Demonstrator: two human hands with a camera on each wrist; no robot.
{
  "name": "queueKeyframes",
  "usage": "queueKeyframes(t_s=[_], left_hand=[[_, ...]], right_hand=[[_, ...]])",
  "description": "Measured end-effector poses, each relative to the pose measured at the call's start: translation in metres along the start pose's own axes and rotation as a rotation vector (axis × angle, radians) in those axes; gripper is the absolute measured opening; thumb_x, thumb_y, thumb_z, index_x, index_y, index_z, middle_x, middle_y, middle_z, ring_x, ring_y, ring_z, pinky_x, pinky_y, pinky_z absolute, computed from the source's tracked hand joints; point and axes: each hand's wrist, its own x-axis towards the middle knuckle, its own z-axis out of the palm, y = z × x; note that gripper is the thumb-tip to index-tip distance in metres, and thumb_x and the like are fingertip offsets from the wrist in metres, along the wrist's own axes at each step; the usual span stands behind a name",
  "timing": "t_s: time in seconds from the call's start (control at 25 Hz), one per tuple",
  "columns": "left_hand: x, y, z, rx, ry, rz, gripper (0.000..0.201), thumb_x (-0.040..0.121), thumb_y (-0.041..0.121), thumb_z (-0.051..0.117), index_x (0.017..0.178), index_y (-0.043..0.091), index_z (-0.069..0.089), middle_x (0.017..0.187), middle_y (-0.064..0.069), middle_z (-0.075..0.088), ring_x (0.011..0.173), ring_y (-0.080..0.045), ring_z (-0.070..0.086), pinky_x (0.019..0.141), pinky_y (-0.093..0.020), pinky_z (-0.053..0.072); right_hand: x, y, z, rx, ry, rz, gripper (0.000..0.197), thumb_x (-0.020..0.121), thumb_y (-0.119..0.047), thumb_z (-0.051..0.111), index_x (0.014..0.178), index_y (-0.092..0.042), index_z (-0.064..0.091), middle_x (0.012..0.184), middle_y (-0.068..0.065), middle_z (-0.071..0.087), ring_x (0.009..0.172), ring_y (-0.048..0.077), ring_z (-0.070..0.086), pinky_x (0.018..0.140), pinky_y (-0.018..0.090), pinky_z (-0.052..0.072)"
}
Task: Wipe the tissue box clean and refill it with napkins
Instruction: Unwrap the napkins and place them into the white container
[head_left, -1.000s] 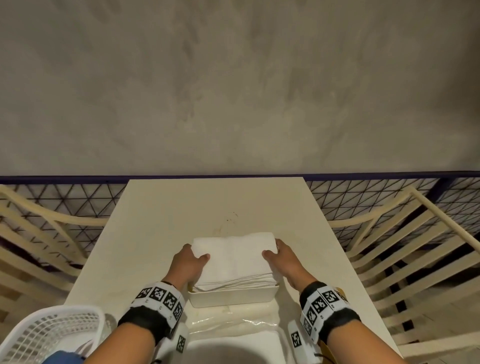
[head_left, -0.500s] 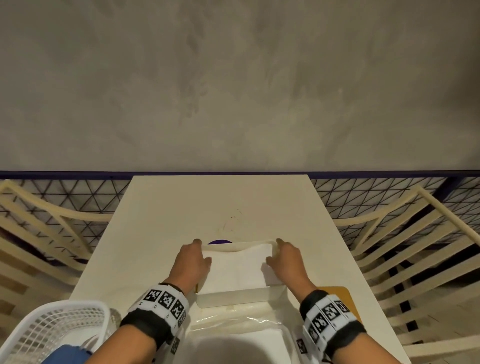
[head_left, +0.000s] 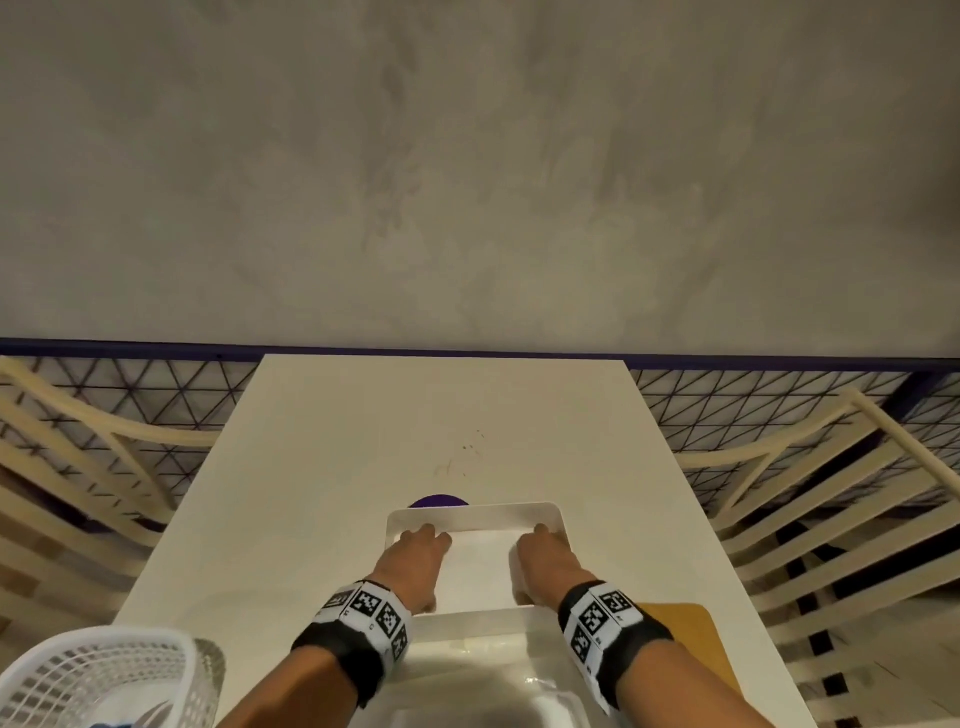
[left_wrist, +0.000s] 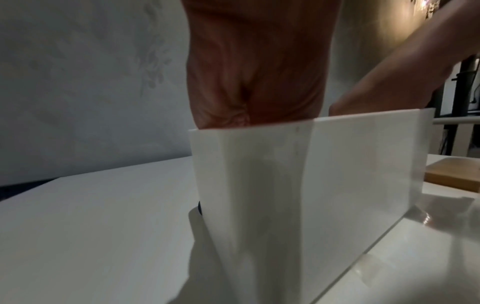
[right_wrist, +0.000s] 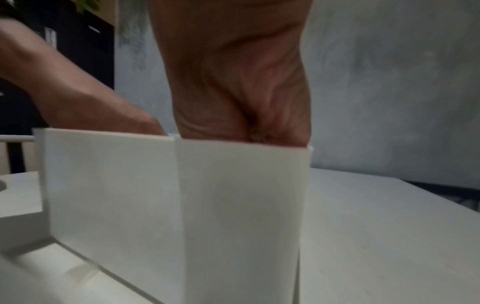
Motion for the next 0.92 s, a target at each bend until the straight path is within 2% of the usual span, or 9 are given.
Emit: queueKeyframes(t_s=[0.2, 0.32, 0.4, 0.48, 0.56, 0.6, 0.68, 0.8, 0.92], left_hand=[[0.0, 0.005, 0.0, 0.001, -0.016, -0.02, 0.068, 0.075, 0.01, 0.07, 0.132, 0.008, 0.034, 0.132, -0.014, 0.042, 0.118, -0.032, 0.047, 0.097, -0.038, 0.045], [-0.011, 0.004, -0.007, -0.156, 0.035, -0.027, 0.062, 0.076, 0.014, 0.068, 0.13, 0.008, 0.039, 0.129, -0.01, 0.046, 0.114, -0.026, 0.051, 0.093, -0.031, 0.046], [-0.027, 0.0, -0.022, -0.415, 0.095, -0.036, 0.058, 0.078, 0.022, 0.066, 0.13, 0.012, 0.044, 0.129, -0.004, 0.049, 0.112, -0.02, 0.053, 0.089, -0.023, 0.043], [-0.056, -0.008, -0.034, -0.595, 0.266, -0.034, 0.044, 0.082, 0.02, 0.062, 0.124, 0.013, 0.052, 0.124, -0.005, 0.057, 0.112, -0.019, 0.056, 0.085, -0.019, 0.039], [-0.094, -0.019, -0.027, -0.628, 0.434, -0.058, 0.027, 0.084, 0.007, 0.054, 0.111, 0.012, 0.058, 0.114, -0.008, 0.063, 0.108, -0.024, 0.059, 0.08, -0.021, 0.038], [-0.113, -0.026, -0.01, -0.567, 0.42, -0.099, 0.026, 0.085, 0.004, 0.049, 0.109, 0.013, 0.055, 0.114, -0.01, 0.062, 0.108, -0.026, 0.058, 0.08, -0.022, 0.038], [-0.153, -0.034, 0.035, -0.386, 0.195, -0.201, 0.037, 0.089, 0.006, 0.039, 0.126, 0.009, 0.04, 0.131, -0.012, 0.049, 0.121, -0.026, 0.049, 0.095, -0.027, 0.039], [-0.184, -0.029, 0.088, -0.288, -0.043, -0.309, 0.049, 0.091, 0.013, 0.033, 0.138, 0.005, 0.021, 0.142, -0.011, 0.035, 0.128, -0.026, 0.042, 0.107, -0.034, 0.034], [-0.198, -0.024, 0.095, -0.457, -0.057, -0.258, 0.068, 0.093, 0.02, 0.041, 0.144, 0.007, -0.002, 0.153, -0.01, 0.013, 0.14, -0.023, 0.025, 0.113, -0.026, 0.022]], right_hand=[[0.008, -0.001, 0.001, -0.073, -0.072, -0.041, 0.031, 0.088, -0.011, 0.048, 0.116, 0.0, 0.055, 0.121, 0.02, 0.055, 0.115, 0.032, 0.049, 0.097, 0.038, 0.042], [-0.009, -0.001, -0.017, -0.042, -0.136, -0.062, 0.03, 0.087, -0.01, 0.048, 0.111, 0.003, 0.06, 0.104, 0.016, 0.059, 0.099, 0.03, 0.054, 0.087, 0.033, 0.046], [-0.027, 0.004, -0.03, 0.188, 0.001, -0.062, 0.036, 0.089, -0.011, 0.051, 0.122, 0.003, 0.052, 0.113, 0.018, 0.057, 0.106, 0.031, 0.055, 0.089, 0.029, 0.043], [-0.059, 0.003, -0.039, 0.476, 0.289, -0.041, 0.036, 0.088, -0.008, 0.054, 0.124, -0.003, 0.05, 0.119, 0.015, 0.057, 0.108, 0.026, 0.056, 0.086, 0.026, 0.042], [-0.099, -0.005, -0.032, 0.643, 0.435, -0.213, 0.024, 0.083, 0.0, 0.053, 0.104, -0.005, 0.065, 0.097, 0.009, 0.066, 0.078, 0.005, 0.059, 0.07, 0.019, 0.042], [-0.119, -0.014, -0.021, 0.659, 0.375, -0.338, 0.023, 0.081, 0.002, 0.052, 0.095, -0.005, 0.069, 0.087, 0.005, 0.067, 0.068, -0.003, 0.055, 0.066, 0.015, 0.04], [-0.141, -0.04, 0.011, 0.52, 0.143, -0.504, 0.025, 0.08, -0.001, 0.055, 0.101, -0.007, 0.068, 0.098, 0.008, 0.067, 0.081, 0.005, 0.059, 0.075, 0.017, 0.043], [-0.134, -0.072, 0.053, 0.043, -0.162, -0.464, 0.058, 0.08, -0.016, 0.068, 0.13, -0.009, 0.041, 0.133, 0.017, 0.039, 0.12, 0.035, 0.04, 0.098, 0.045, 0.04], [-0.114, -0.089, 0.059, 0.084, -0.202, -0.397, 0.069, 0.081, -0.019, 0.068, 0.137, -0.013, 0.028, 0.135, 0.017, 0.036, 0.122, 0.037, 0.039, 0.097, 0.049, 0.039]])
